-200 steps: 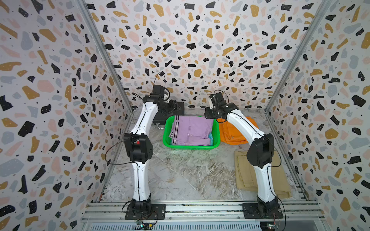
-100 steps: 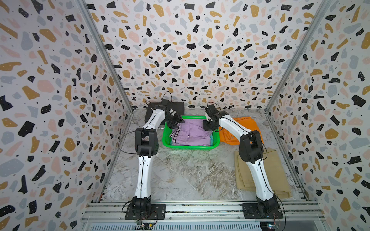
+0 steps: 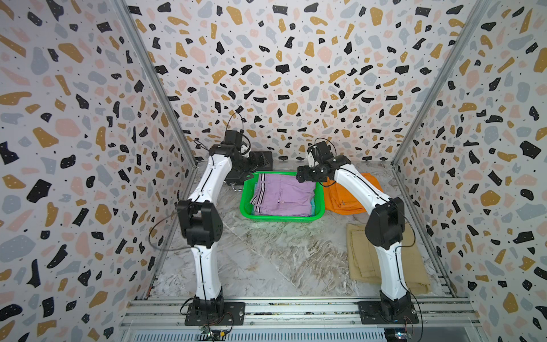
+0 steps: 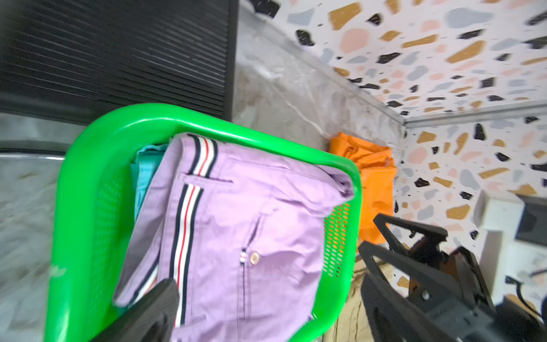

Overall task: Put the folded long pants in the basket
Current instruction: Place the long pant in the basket, then adjust the basket at the center of the board.

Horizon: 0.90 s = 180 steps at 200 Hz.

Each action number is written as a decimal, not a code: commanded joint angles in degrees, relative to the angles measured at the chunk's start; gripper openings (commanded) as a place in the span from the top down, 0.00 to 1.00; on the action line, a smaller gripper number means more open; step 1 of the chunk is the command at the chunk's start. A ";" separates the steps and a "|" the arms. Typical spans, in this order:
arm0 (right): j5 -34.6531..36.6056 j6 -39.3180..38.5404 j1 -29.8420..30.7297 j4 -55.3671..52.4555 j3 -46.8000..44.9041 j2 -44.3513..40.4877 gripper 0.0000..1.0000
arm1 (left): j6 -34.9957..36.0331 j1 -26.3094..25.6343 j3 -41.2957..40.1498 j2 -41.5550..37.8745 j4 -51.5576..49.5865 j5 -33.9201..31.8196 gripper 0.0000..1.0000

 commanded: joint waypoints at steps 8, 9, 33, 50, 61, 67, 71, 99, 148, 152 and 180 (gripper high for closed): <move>-1.18 -0.14 -0.70 1.77 -8.11 -14.60 0.07 | 0.05 -2.07 -16.77 -19.54 1.92 -1.87 0.00; -1.14 -0.14 -0.78 1.86 -8.61 -15.03 0.07 | 0.03 -2.25 -17.18 -20.22 2.08 -1.92 0.00; -0.68 0.32 -2.29 3.54 -19.81 -25.95 0.01 | -4.15 -10.10 -37.01 -34.55 7.87 -5.56 0.00; 0.55 -0.34 -3.59 3.40 -26.46 -33.09 0.00 | -11.77 -16.18 -51.75 -42.30 16.20 -4.72 0.00; 1.78 -0.57 -4.55 3.47 -30.47 -37.30 0.00 | -16.51 -20.08 -60.32 -46.51 22.15 -5.81 0.00; 2.16 -0.51 -5.13 3.47 -32.48 -39.32 0.00 | -18.88 -21.98 -64.94 -48.25 25.57 -6.79 0.00; 2.30 -0.41 -5.67 3.44 -33.72 -40.52 0.00 | -20.50 -23.17 -67.75 -49.43 27.23 -7.88 0.00; 3.33 0.41 -8.42 2.81 -40.14 -46.73 0.00 | -23.88 -27.79 -77.45 -50.72 35.34 -9.22 0.00; 2.59 3.12 -12.02 1.51 -45.11 -50.14 0.00 | -20.73 -32.13 -75.09 -36.16 39.68 -7.99 0.00; 2.68 3.38 -12.26 1.50 -45.42 -50.29 0.00 | -20.86 -32.57 -74.93 -34.65 40.38 -7.52 0.00; 3.53 4.19 -13.42 0.49 -45.81 -50.72 0.00 | -20.24 -35.41 -70.56 -25.31 41.52 -4.02 0.00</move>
